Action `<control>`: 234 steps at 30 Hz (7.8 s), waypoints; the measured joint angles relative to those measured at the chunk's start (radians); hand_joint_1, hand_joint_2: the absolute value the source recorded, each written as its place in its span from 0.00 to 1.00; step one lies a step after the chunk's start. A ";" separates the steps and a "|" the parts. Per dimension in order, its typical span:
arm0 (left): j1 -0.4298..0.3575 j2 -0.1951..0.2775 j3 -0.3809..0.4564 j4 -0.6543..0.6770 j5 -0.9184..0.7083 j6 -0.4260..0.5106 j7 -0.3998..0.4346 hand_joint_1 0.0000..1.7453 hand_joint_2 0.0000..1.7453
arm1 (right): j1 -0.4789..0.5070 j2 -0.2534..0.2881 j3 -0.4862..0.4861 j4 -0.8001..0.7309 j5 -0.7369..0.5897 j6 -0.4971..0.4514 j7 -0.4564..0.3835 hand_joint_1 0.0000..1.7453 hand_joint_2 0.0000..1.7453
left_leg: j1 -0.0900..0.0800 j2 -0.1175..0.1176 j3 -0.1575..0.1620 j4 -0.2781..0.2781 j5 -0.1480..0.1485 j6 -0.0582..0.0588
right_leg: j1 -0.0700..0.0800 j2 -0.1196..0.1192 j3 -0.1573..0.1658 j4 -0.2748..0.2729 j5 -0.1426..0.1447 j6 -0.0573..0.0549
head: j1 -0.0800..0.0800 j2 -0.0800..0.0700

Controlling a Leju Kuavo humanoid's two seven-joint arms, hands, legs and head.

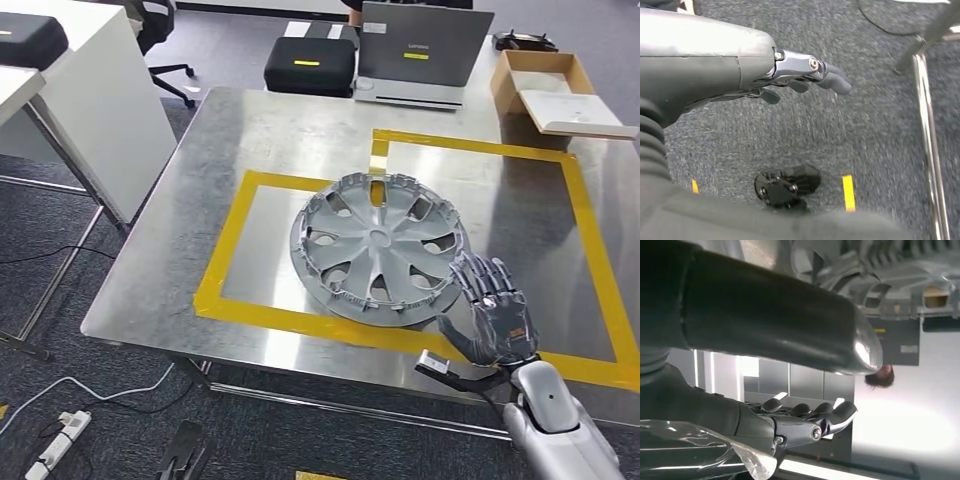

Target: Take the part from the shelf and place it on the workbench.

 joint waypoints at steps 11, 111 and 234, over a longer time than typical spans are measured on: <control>0.012 0.002 0.001 0.000 0.005 0.015 0.002 0.00 0.00 | 0.185 0.076 -0.103 -0.331 -0.492 0.012 -0.261 0.00 0.00 | -0.013 0.002 -0.009 0.002 0.017 0.015 | 0.005 0.000 0.037 0.023 -0.036 -0.009 | 0.004 0.000; 0.081 -0.043 0.111 0.012 0.034 0.111 -0.013 0.00 0.00 | 0.135 0.507 -1.153 0.988 -0.452 0.365 0.019 0.00 0.00 | -0.011 0.027 -0.030 0.136 -0.110 -0.018 | 0.010 -0.021 0.095 -0.047 -0.031 -0.043 | -0.003 0.000; 0.091 -0.062 0.154 0.013 -0.038 0.159 -0.013 0.00 0.00 | 0.140 0.474 -1.163 1.006 -0.351 0.437 0.060 0.00 0.00 | 0.011 0.088 0.080 -0.009 -0.058 -0.036 | 0.009 -0.034 0.028 -0.021 0.015 -0.032 | 0.017 0.000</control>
